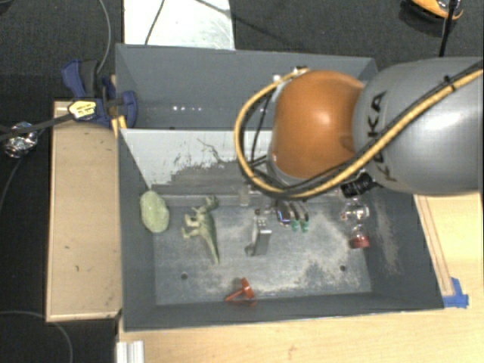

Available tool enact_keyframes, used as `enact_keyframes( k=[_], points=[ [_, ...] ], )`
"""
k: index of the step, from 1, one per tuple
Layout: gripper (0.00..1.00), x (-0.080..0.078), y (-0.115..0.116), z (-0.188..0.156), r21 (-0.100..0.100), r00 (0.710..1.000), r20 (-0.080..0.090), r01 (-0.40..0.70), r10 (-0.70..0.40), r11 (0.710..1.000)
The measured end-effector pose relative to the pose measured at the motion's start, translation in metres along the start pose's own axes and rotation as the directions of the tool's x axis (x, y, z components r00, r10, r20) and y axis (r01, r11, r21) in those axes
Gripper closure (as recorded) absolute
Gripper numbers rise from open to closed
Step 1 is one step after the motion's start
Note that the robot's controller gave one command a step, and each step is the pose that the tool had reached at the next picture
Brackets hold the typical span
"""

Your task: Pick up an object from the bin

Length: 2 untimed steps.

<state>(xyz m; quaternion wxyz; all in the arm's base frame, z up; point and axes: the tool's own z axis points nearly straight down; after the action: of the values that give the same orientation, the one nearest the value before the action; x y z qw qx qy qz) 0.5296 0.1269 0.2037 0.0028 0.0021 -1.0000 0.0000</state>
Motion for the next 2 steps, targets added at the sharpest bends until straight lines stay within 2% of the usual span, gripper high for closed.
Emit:
enact_keyframes(
  k=[1,2],
  points=[
    [0.0,-0.002,-0.001,-0.005,-0.001,1.0,0.008,-0.004,0.004,1.0],
    [0.0,-0.009,0.005,0.011,-0.001,0.999,0.014,0.047,-0.047,0.999]
  ],
)
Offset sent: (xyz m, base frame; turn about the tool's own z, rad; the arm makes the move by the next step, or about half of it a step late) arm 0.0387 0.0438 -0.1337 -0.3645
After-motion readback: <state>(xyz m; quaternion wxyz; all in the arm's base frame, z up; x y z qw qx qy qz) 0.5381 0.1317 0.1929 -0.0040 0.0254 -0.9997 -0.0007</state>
